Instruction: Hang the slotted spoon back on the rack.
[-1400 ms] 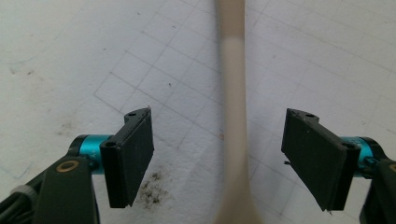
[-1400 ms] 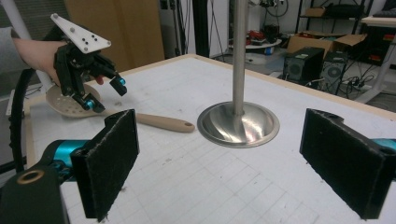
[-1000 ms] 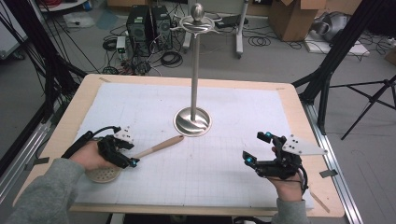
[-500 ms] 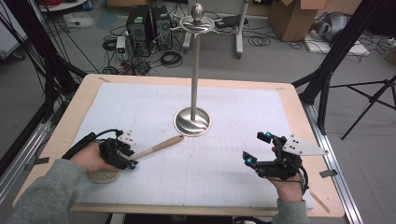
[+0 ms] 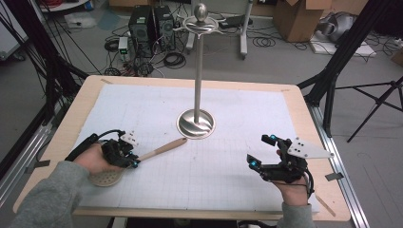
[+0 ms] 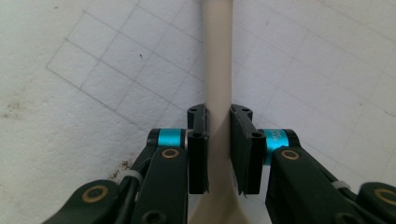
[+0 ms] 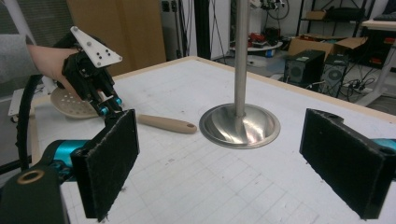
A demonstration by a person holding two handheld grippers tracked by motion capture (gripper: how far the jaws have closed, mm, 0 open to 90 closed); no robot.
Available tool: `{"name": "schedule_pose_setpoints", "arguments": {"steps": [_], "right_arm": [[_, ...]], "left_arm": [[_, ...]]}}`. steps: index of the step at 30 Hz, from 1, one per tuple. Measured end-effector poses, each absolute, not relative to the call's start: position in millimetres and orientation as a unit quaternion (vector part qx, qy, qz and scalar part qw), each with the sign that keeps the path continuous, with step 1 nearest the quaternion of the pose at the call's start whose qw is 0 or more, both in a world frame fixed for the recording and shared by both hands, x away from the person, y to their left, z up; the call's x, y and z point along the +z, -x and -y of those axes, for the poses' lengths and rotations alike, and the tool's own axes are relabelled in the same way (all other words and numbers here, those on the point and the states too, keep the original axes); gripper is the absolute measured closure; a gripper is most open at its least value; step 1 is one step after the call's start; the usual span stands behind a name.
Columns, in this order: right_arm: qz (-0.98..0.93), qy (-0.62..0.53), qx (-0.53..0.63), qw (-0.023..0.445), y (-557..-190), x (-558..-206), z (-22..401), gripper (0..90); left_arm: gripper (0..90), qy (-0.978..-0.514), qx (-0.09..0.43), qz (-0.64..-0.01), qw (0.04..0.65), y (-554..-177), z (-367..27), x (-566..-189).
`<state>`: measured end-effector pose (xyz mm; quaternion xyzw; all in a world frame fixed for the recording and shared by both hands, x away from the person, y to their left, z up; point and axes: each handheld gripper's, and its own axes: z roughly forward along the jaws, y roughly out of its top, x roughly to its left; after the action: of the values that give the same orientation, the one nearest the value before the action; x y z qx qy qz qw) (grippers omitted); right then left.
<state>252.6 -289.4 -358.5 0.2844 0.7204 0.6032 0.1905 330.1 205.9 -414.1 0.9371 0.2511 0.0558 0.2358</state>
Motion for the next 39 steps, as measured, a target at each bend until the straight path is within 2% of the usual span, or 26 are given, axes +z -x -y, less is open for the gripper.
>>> {"name": "schedule_pose_setpoints", "arguments": {"steps": [21,29,39], "right_arm": [[-0.720,-0.282,0.605,0.191,-253.3,-358.6,289.5,10.8],[-0.722,-0.284,0.603,0.187,-253.3,-358.3,287.3,10.8],[-0.722,-0.281,0.604,0.188,-253.6,-357.9,286.7,10.8]], "left_arm": [[77.9,-0.932,0.075,-0.251,0.250,-323.0,-215.4,-409.5],[77.9,-0.914,0.076,-0.263,0.298,-315.4,-223.7,-396.1],[77.9,-0.898,0.108,-0.257,0.341,-311.8,-230.3,-375.3]]}}
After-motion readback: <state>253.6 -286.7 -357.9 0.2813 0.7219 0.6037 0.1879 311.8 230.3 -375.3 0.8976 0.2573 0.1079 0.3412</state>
